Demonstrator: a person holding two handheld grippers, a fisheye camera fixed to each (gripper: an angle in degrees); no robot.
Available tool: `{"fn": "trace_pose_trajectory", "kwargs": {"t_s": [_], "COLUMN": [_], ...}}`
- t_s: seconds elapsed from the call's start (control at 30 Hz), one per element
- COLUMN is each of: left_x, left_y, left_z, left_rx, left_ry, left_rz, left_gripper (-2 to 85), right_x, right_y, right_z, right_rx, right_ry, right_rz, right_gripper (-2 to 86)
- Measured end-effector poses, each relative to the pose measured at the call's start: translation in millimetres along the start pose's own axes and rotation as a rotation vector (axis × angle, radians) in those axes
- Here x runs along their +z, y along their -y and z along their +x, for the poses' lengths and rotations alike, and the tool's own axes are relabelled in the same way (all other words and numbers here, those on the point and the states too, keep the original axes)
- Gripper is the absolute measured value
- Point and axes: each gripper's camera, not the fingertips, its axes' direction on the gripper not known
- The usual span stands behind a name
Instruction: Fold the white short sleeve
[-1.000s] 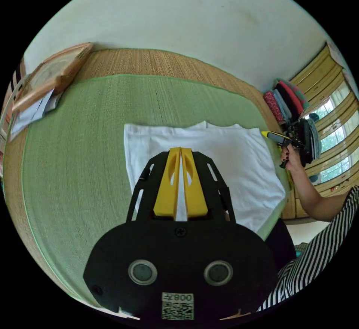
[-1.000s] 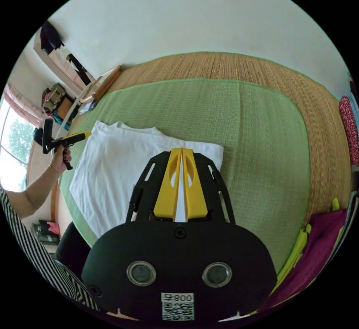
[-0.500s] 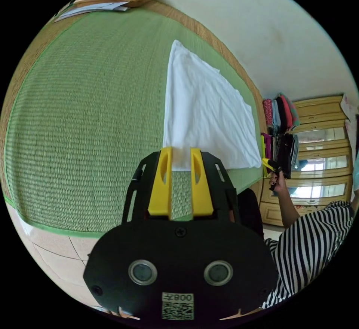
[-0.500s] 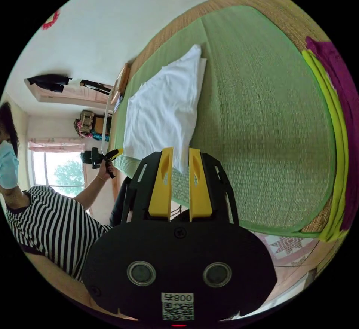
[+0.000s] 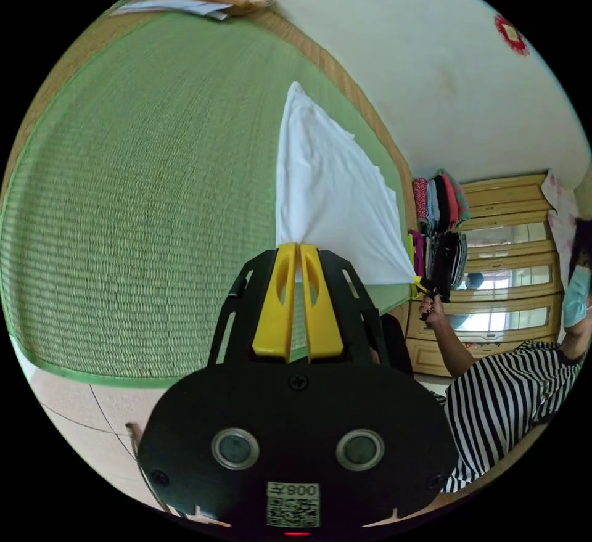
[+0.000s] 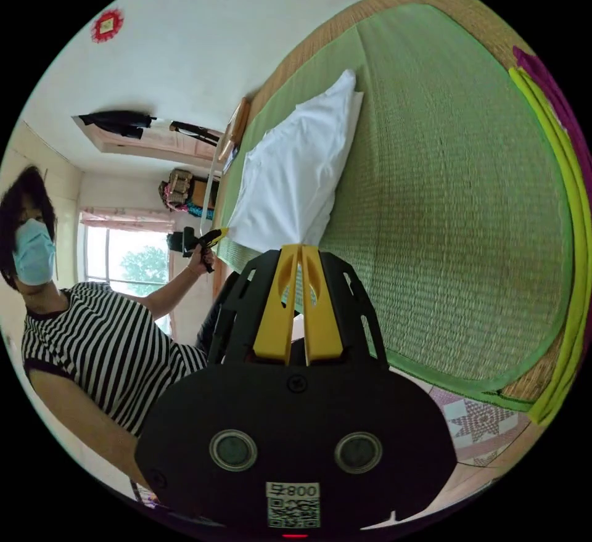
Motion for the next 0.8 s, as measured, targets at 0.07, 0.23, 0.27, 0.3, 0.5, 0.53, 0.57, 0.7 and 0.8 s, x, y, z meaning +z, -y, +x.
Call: {"fn": "trace_pose_trajectory", "kwargs": {"t_s": [0.07, 0.23, 0.27, 0.3, 0.5, 0.53, 0.57, 0.7, 0.8], "left_x": [12, 33, 38, 41, 47, 46, 48, 83, 148], "left_y": [-9, -18, -20, -21, -46, -54, -61, -72, -76], "left_z": [-7, 4, 8, 10, 52, 65, 81, 164, 257], "left_rx": [-0.058, -0.076, -0.078, -0.081, -0.079, -0.070, -0.047, 0.191, 0.474], "left_ry": [-0.027, -0.033, -0.037, -0.042, 0.047, 0.070, 0.090, 0.112, 0.037], "left_rz": [-0.005, -0.018, -0.016, -0.015, 0.061, 0.087, 0.107, 0.044, -0.104], "left_gripper": [0.8, 0.9, 0.9, 1.0, 1.8, 2.0, 2.2, 2.8, 4.3], "right_x": [2, 7, 8, 7, -11, -15, -16, -25, -30], "right_y": [-4, -11, -12, -13, -23, -24, -24, -23, -19], "right_z": [17, 45, 49, 57, 75, 77, 78, 74, 66], "right_rx": [0.031, 0.047, 0.053, 0.070, 0.095, 0.099, 0.097, 0.077, 0.055], "right_ry": [0.040, 0.068, 0.069, 0.086, 0.170, 0.186, 0.197, 0.227, 0.238], "right_rz": [-0.045, -0.119, -0.125, -0.125, -0.070, -0.058, -0.053, -0.041, -0.038], "right_gripper": [0.5, 0.4, 0.4, 0.5, 0.5, 0.5, 0.5, 0.5, 0.5]}}
